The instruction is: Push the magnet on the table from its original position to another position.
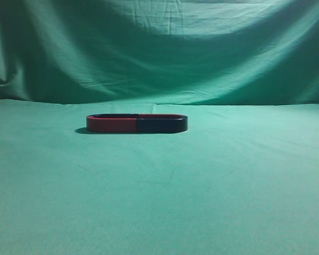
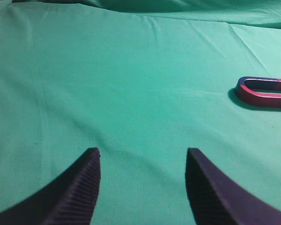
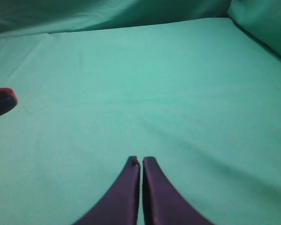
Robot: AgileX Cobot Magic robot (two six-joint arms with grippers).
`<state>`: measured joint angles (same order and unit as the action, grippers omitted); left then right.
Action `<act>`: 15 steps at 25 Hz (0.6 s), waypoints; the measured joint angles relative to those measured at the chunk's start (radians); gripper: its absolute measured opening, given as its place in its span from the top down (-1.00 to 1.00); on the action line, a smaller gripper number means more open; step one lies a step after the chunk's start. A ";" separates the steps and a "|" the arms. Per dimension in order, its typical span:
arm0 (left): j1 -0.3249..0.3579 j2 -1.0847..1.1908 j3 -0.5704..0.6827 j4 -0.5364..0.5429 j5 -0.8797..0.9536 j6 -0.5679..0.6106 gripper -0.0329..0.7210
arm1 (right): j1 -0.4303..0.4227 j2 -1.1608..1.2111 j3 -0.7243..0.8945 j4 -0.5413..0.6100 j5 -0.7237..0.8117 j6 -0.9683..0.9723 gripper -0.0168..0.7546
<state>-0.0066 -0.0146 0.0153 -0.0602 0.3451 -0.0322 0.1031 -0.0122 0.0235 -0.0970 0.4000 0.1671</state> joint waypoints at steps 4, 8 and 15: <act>0.000 0.000 0.000 0.000 0.000 0.000 -0.07 | 0.000 0.000 0.000 0.000 0.005 -0.035 0.96; 0.000 0.000 0.000 0.000 0.000 0.000 -0.07 | 0.000 0.000 0.000 0.000 0.008 -0.039 0.96; 0.000 0.000 0.000 0.000 0.000 0.000 -0.07 | 0.000 0.000 0.000 0.000 0.008 -0.039 0.96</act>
<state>-0.0066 -0.0146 0.0153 -0.0602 0.3451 -0.0322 0.1031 -0.0122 0.0235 -0.0971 0.4077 0.1277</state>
